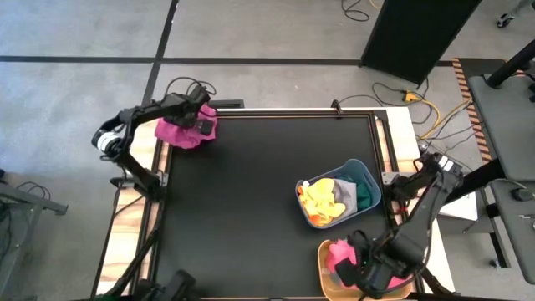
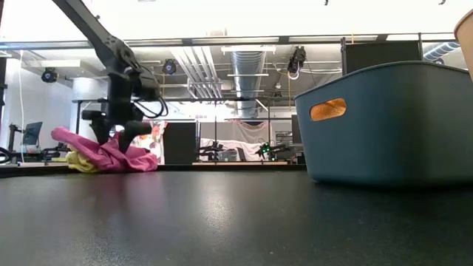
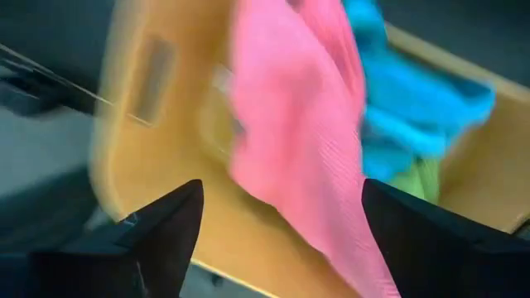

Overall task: Sort towels by color in basket
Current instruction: Put the pink towel into the yellow bin

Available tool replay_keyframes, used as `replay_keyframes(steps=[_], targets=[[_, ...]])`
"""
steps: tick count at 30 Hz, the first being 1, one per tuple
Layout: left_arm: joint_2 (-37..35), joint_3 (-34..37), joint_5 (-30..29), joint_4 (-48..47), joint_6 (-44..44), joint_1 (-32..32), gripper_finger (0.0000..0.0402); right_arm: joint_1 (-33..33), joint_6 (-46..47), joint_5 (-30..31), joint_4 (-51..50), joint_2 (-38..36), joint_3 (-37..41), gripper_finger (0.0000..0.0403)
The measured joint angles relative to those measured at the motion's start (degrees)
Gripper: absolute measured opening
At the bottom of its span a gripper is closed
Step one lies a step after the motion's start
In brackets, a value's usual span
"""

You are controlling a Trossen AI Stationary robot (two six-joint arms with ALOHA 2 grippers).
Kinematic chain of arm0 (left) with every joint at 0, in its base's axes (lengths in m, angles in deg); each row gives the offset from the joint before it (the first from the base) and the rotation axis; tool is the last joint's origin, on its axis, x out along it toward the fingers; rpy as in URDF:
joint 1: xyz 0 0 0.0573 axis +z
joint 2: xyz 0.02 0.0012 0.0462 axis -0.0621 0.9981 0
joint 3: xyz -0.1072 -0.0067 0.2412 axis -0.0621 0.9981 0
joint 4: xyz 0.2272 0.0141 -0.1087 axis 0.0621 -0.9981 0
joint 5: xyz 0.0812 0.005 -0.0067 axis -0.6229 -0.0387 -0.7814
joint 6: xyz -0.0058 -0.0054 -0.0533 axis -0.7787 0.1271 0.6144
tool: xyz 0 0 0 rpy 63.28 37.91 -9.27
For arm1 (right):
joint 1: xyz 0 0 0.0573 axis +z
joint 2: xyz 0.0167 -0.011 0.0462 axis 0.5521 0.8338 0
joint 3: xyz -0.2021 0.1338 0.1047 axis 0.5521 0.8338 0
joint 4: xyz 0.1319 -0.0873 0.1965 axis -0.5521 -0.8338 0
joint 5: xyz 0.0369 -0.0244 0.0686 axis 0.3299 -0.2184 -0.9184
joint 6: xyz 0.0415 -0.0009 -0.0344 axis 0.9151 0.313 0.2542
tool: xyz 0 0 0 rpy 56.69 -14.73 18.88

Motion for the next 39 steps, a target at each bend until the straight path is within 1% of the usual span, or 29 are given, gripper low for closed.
replay_keyframes(steps=[3,5,8,10,11,12,16,20,21,23,27,29,31,34,39], targets=[[2.58,-0.02,0.02,1.54,-1.02,-0.18,0.0241,-0.02,-1.81,7.75,-5.09,-0.07,-5.67,0.0322],[3.85,-0.10,-0.13,2.47,-2.77,-0.35,0.0208,-0.04,-3.52,12.99,-7.92,-0.07,-9.02,0.0317],[5.03,-0.35,0.07,3.69,-5.22,-0.35,0.0128,-0.28,-7.55,21.41,-10.62,-0.11,-12.71,0.0306],[5.53,-0.22,1.23,3.40,-5.69,-0.35,0.0057,-0.80,-10.72,25.55,-12.05,-0.18,-14.69,0.0301],[5.53,-0.20,1.86,3.36,-5.85,-0.35,0.0029,-1.19,-12.00,27.02,-12.92,-0.28,-15.37,0.0298],[5.29,-0.20,3.00,3.36,-5.91,-0.35,0.0016,-1.70,-13.11,28.17,-13.68,-0.41,-16.01,0.0296],[1.46,-0.10,8.18,1.52,-4.71,-2.33,0.0009,-3.84,-18.45,31.04,-14.99,-1.41,-16.66,0.0292],[-7.21,-0.07,15.81,1.34,-4.30,-7.83,0.0005,-6.32,-26.34,32.74,-14.76,-1.95,-16.66,0.0290],[-10.05,-0.07,18.06,1.44,-4.18,-10.04,0.0004,-6.89,-28.48,33.44,-14.73,-1.97,-16.68,0.0290],[-15.18,-0.07,20.17,1.55,-3.18,-14.67,0.0003,-7.71,-33.50,35.95,-14.52,-1.97,-16.72,0.0290],[-23.60,-0.07,20.59,3.17,-1.52,-24.52,0.0002,-9.23,-44.99,42.24,-13.71,-1.97,-16.77,0.0290],[-26.66,-0.07,22.12,3.76,-0.60,-29.25,0.0002,-10.27,-51.17,43.55,-12.64,-2.14,-16.77,0.0290],[-29.10,-0.07,25.81,4.46,1.92,-33.73,0.0002,-11.75,-56.12,43.85,-12.00,-2.28,-16.77,0.0290],[-31.48,-0.07,29.14,9.41,5.44,-40.88,0.0001,-13.37,-65.47,44.62,-9.05,-2.34,-16.77,0.0290],[-32.79,-0.07,29.35,21.87,14.59,-51.26,0.0001,-15.38,-83.65,51.03,0.70,-2.29,-16.53,0.0300]])
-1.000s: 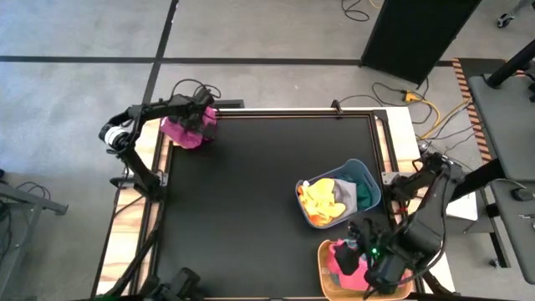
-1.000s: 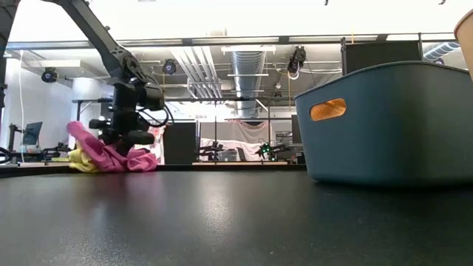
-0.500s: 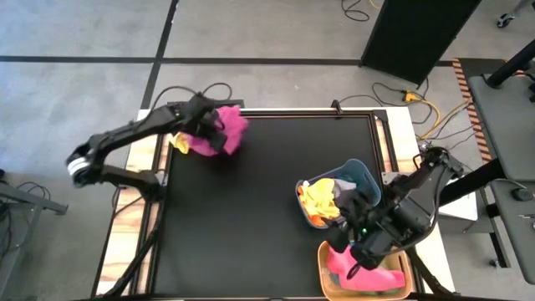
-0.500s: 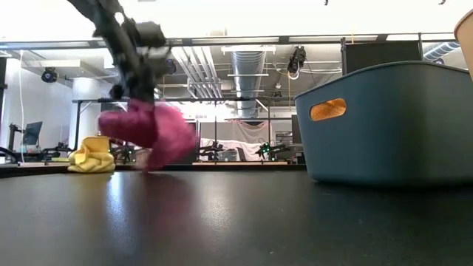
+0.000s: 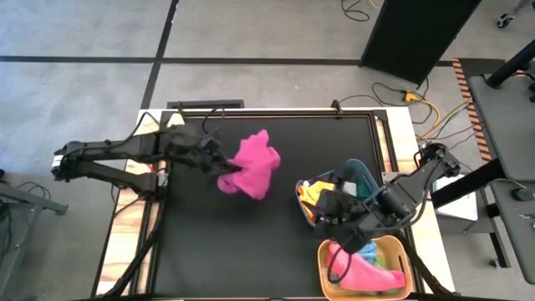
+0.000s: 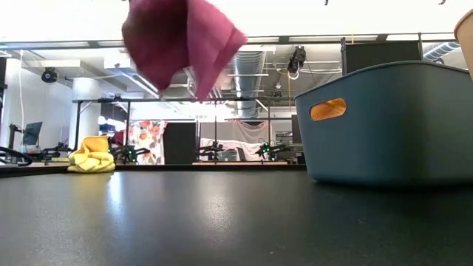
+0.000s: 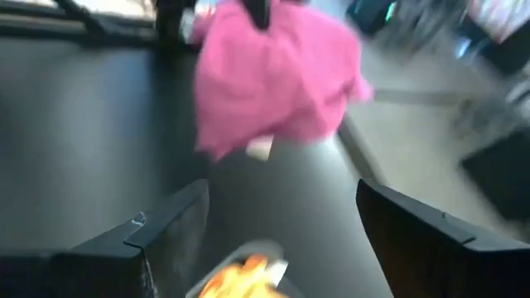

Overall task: Sort towels by color in basket
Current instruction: Put the pink towel into the yellow bin

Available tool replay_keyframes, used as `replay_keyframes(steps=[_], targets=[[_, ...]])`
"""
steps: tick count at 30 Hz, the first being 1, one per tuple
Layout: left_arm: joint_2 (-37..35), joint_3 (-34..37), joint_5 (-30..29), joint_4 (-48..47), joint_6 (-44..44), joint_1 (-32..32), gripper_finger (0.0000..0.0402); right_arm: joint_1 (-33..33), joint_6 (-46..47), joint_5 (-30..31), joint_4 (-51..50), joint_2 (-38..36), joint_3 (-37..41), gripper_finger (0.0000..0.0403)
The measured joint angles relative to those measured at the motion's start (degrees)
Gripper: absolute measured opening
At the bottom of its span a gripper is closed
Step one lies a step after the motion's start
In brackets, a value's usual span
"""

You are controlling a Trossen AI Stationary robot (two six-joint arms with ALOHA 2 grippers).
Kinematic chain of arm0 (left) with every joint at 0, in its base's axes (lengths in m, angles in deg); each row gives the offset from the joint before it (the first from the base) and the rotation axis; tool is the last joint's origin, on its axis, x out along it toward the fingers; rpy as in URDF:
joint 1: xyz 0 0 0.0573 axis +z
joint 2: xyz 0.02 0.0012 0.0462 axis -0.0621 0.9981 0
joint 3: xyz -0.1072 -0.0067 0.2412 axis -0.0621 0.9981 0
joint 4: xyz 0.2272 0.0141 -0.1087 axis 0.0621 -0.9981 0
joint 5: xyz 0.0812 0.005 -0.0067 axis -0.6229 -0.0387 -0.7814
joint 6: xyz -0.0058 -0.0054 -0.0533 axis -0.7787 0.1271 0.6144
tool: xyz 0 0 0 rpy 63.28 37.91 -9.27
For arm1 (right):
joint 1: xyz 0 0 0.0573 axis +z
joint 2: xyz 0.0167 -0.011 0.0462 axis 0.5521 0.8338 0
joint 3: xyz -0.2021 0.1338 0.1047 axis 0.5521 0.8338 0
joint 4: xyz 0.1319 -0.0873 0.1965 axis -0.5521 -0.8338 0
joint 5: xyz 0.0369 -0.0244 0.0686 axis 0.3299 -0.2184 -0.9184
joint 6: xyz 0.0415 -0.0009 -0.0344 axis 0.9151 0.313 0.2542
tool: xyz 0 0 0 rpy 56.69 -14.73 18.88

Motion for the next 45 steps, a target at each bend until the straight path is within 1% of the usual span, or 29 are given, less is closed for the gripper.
replay_keyframes(steps=[3,6,10,13,15,17,19,21,24,27,29,33,35,36,38,41,43,44,45], targets=[[0.44,0.00,-0.62,10.47,2.83,-5.18,0.0001,-1.65,-13.19,2.69,8.25,0.00,0.04,0.0306],[1.17,0.00,-2.79,19.72,4.59,-8.65,0.0000,-3.48,-25.77,2.12,19.38,0.00,0.04,0.0309],[2.63,0.00,-3.26,27.16,5.59,-10.92,0.0000,-6.71,-37.43,-3.00,34.16,0.32,0.07,0.0303],[3.92,0.00,-3.18,30.11,6.25,-11.68,0.0000,-10.00,-41.11,-8.12,41.01,0.83,0.07,0.0298],[4.30,0.00,-2.72,32.21,5.54,-12.12,0.0000,-11.96,-41.32,-11.91,41.70,1.20,0.07,0.0296],[4.48,0.00,-1.32,35.00,4.34,-12.19,0.0000,-13.49,-40.05,-16.03,39.98,1.36,0.07,0.0293],[4.42,0.00,-0.57,35.71,2.73,-12.19,0.0004,-14.56,-37.86,-19.91,37.76,1.92,0.07,0.0287],[4.35,0.00,-0.17,35.28,0.30,-12.16,0.0008,-15.03,-36.10,-21.30,35.60,2.70,0.11,0.0278],[4.61,0.00,-0.17,35.36,-2.80,-11.77,0.0010,-15.58,-36.60,-20.14,35.36,4.42,0.41,0.0254],[5.41,0.00,-0.19,35.07,-4.74,-11.22,0.0011,-15.84,-36.84,-13.81,35.24,6.19,0.49,0.0212],[5.82,0.00,-0.21,34.95,-5.35,-10.98,0.0011,-15.85,-35.47,-11.10,35.28,6.86,0.50,0.0174],[6.28,0.00,-0.12,34.85,-8.24,-10.29,0.0012,-16.08,-31.39,-10.71,37.78,6.99,0.20,0.0083],[6.29,0.00,0.09,32.93,-9.24,-9.73,0.0012,-16.31,-30.23,-12.06,38.65,6.99,0.17,0.0037],[6.27,0.00,0.12,32.21,-9.48,-9.30,0.0013,-16.36,-29.11,-12.90,38.66,6.99,0.17,0.0023],[6.07,0.00,0.94,30.91,-9.64,-8.21,0.0017,-16.43,-26.68,-14.01,38.34,6.97,0.13,0.0015],[5.36,-0.11,6.16,26.96,-11.33,-5.61,0.0038,-16.26,-21.97,-15.46,37.69,6.65,0.09,0.0011],[4.50,-0.95,7.39,19.16,-13.91,-3.78,0.0064,-16.09,-18.09,-17.82,36.02,6.40,0.04,0.0010],[3.94,-1.85,6.97,13.44,-16.22,-2.87,0.0079,-16.06,-16.06,-19.42,34.57,6.28,0.04,0.0010],[3.43,-3.10,5.22,6.38,-18.69,-2.05,0.0095,-15.95,-13.46,-21.33,32.93,6.23,0.04,0.0010]])
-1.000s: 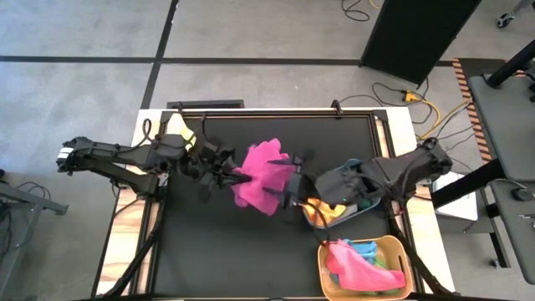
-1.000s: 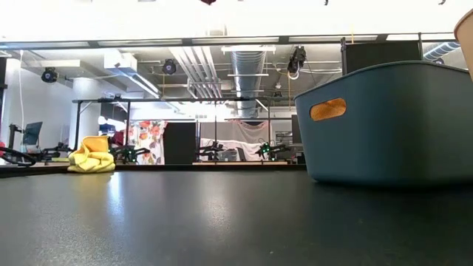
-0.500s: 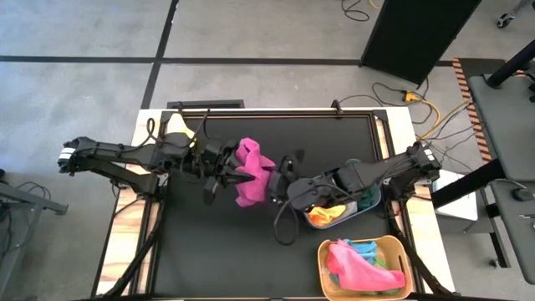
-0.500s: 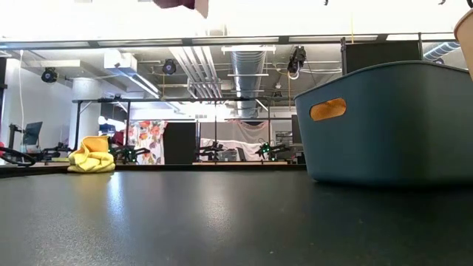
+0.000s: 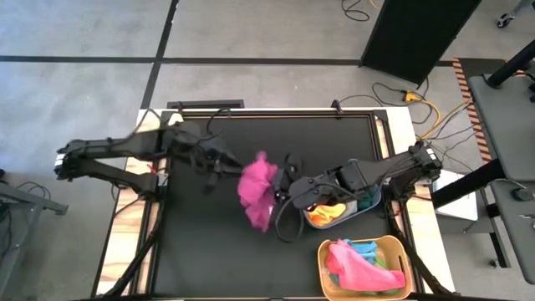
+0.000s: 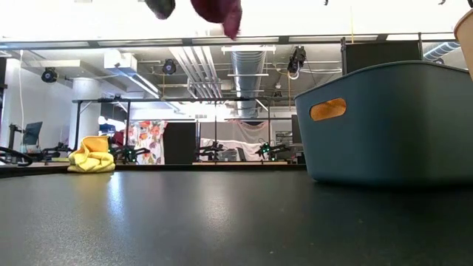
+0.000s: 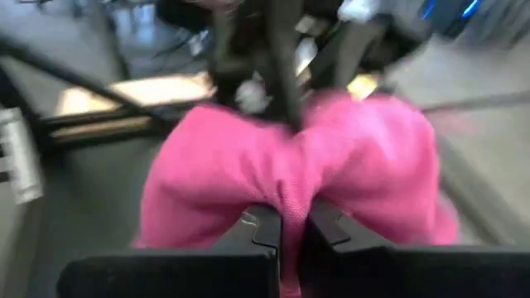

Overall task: Sort towels by color in basket
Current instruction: Put the pink towel into the yellow bin

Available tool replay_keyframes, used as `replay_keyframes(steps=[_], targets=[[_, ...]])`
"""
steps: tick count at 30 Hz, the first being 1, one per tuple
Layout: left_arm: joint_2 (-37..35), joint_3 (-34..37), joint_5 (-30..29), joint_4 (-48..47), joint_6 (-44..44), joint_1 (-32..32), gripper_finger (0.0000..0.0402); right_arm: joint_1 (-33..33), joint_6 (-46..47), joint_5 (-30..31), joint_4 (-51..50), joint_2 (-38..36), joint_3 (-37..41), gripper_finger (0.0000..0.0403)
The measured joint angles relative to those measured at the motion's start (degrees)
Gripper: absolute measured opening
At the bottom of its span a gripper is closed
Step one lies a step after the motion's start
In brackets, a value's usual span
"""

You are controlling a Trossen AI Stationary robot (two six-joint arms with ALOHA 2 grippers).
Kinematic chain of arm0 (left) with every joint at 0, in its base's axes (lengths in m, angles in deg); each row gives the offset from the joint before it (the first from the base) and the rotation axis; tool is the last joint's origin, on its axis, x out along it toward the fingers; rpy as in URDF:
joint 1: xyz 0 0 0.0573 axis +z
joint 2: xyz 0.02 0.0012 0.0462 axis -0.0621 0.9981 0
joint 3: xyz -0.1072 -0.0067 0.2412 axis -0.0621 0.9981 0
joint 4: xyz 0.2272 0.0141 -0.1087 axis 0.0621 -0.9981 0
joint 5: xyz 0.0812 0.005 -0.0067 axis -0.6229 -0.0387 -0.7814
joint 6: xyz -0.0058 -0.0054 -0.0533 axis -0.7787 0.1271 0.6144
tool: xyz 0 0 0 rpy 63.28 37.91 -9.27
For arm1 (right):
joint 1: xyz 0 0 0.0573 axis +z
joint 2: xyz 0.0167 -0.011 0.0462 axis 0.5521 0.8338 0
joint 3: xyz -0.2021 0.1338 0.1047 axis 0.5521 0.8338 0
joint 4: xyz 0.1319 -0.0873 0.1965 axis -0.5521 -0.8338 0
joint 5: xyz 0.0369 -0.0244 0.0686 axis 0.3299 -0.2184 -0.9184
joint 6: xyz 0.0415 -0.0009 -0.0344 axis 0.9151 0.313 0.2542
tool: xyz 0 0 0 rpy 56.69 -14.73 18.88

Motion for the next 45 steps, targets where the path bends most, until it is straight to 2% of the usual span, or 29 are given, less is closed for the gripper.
replay_keyframes(steps=[4,6,8,11,14,19,23,25,27,34,37,42,45], targets=[[-2.19,-5.48,-12.61,-25.45,-6.22,1.83,0.0159,1.96,13.06,-8.38,-6.91,-0.62,-0.02,0.0009],[-3.58,-6.67,-18.21,-33.68,-6.93,1.86,0.0187,3.95,20.36,-12.46,-10.51,-1.20,-0.40,0.0009],[-5.40,-6.59,-21.39,-38.58,-6.49,1.98,0.0212,6.42,27.71,-16.75,-15.64,-1.76,-2.17,0.0009],[-8.95,-4.12,-22.04,-39.45,-4.08,2.12,0.0243,10.09,38.73,-22.41,-25.18,-2.06,-7.14,0.0009],[-12.22,-0.82,-22.21,-36.46,-2.26,2.09,0.0261,13.63,50.04,-29.33,-35.60,-2.24,-13.18,0.0009],[-16.21,3.78,-22.39,-28.09,-0.21,2.08,0.0267,19.72,63.54,-32.89,-51.04,-2.36,-18.59,0.0009],[-17.86,4.89,-21.95,-28.00,2.73,2.05,0.0264,24.20,69.39,-35.29,-50.12,-2.93,-17.59,0.0009],[-18.56,5.14,-21.88,-29.35,3.99,2.02,0.0261,26.06,73.14,-38.45,-50.19,-3.08,-16.77,0.0009],[-19.22,5.45,-21.29,-29.75,4.92,2.02,0.0259,28.37,75.57,-37.84,-50.14,-3.14,-14.42,0.0009],[-20.49,6.78,-20.29,-29.88,8.30,2.02,0.0256,30.66,88.73,-36.02,-48.16,-3.12,3.84,0.0009],[-20.38,6.78,-20.23,-29.77,8.70,2.02,0.0256,28.93,92.11,-35.47,-37.55,-3.06,13.39,0.0009],[-20.47,6.75,-19.48,-29.36,9.64,2.02,0.0256,27.37,95.33,-35.12,-7.77,-3.01,29.39,0.0009],[-20.63,6.75,-19.44,-29.40,12.24,2.03,0.0256,27.50,101.28,-34.74,-1.59,-2.35,37.13,0.0009]])
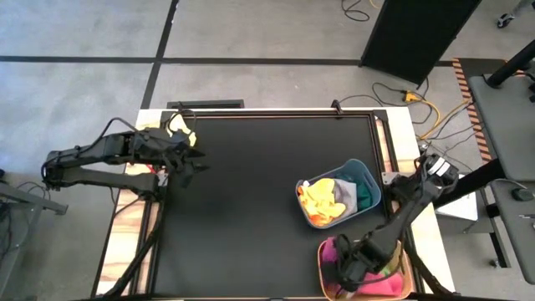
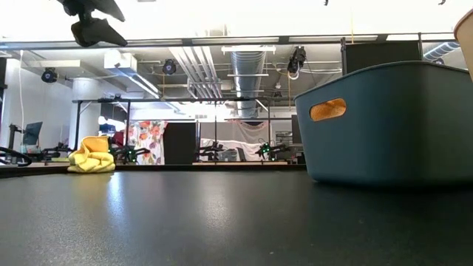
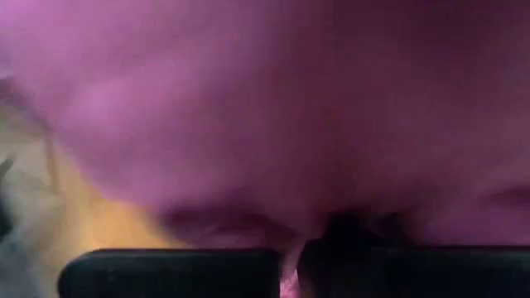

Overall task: Sort towels by color in basket
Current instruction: Put the pink towel into the yellow bin

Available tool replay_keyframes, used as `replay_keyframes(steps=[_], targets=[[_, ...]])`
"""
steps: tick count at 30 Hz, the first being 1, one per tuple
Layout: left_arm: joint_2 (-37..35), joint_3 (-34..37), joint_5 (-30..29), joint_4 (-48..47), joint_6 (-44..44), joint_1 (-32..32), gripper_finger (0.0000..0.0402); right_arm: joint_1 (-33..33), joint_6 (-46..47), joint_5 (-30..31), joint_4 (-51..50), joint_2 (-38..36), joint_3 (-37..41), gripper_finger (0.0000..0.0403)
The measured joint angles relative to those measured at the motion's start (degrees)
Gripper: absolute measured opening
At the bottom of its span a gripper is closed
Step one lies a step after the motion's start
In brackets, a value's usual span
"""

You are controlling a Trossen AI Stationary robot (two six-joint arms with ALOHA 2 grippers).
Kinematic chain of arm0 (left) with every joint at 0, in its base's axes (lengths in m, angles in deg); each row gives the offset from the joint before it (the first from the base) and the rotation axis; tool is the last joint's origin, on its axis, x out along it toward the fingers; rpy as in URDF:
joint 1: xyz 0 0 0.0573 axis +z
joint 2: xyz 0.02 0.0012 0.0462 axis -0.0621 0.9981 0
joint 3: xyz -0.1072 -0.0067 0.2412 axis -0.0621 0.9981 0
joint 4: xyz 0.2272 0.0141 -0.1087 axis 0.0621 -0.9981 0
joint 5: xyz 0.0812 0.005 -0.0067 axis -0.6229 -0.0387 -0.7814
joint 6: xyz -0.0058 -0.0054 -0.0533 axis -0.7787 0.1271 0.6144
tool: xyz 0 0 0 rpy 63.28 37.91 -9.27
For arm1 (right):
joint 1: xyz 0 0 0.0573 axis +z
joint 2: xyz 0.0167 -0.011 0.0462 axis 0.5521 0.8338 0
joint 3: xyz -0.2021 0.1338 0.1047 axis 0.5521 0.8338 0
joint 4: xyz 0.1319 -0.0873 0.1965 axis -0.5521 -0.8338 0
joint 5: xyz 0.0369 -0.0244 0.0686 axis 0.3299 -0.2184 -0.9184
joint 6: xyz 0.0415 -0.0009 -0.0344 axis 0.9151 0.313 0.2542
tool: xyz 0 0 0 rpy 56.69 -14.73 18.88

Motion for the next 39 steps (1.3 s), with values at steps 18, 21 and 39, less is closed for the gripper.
replay_keyframes(steps=[18,21,39], targets=[[3.40,-0.07,-5.49,-14.94,12.50,5.41,0.0278,2.01,-4.61,-10.02,-6.68,-5.21,-3.91,0.0244],[4.09,-0.07,-5.51,-15.96,12.49,6.84,0.0280,2.76,-5.61,-9.11,-8.95,-7.45,-10.45,0.0272],[3.85,0.02,-8.57,-16.62,13.09,7.71,0.0280,5.39,5.44,10.89,-26.59,-1.19,-10.22,0.0246]])
